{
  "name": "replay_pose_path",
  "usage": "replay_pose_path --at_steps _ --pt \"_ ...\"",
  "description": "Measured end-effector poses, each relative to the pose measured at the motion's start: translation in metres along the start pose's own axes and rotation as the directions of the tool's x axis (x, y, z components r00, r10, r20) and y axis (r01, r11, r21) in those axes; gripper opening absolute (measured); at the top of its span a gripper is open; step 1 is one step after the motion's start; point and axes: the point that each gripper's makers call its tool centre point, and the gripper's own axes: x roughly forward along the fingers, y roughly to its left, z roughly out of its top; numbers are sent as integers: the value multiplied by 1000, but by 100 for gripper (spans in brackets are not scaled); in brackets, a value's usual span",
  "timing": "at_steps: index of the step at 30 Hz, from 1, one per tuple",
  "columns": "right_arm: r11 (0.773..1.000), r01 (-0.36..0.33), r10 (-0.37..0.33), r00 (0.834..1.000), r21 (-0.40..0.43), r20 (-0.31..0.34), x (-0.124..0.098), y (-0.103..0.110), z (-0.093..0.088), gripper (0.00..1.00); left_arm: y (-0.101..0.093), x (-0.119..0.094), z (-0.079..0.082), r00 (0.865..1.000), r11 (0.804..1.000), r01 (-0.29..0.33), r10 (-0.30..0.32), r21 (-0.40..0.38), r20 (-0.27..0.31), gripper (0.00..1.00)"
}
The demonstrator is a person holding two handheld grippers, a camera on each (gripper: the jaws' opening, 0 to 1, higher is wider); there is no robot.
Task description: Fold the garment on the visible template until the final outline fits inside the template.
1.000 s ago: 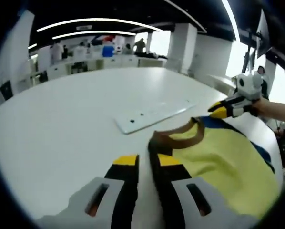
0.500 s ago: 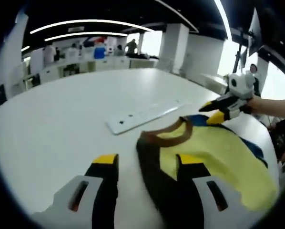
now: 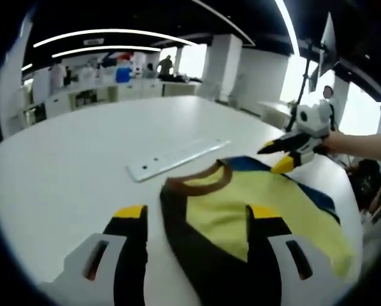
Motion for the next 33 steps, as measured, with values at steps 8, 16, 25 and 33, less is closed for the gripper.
replay_pose_path --at_steps 8,16,25,33 --pt "1000 7 -7 1000 -6 11 -21 14 -2 50 -17 -20 -6 1000 1000 8 -8 -12 7 59" --pt "1000 15 -15 1000 -20 -2 -34 22 -9 49 -34 -40 -16 1000 1000 17 -17 -24 2 59" --pt "1000 25 -25 1000 -10 -4 -48 30 -17 49 -45 -58 -23 1000 999 19 -18 -43 21 59" --pt "1000 28 -28 1000 -7 -13 -66 46 -29 49 -58 -78 -32 999 998 22 -20 -61 27 59"
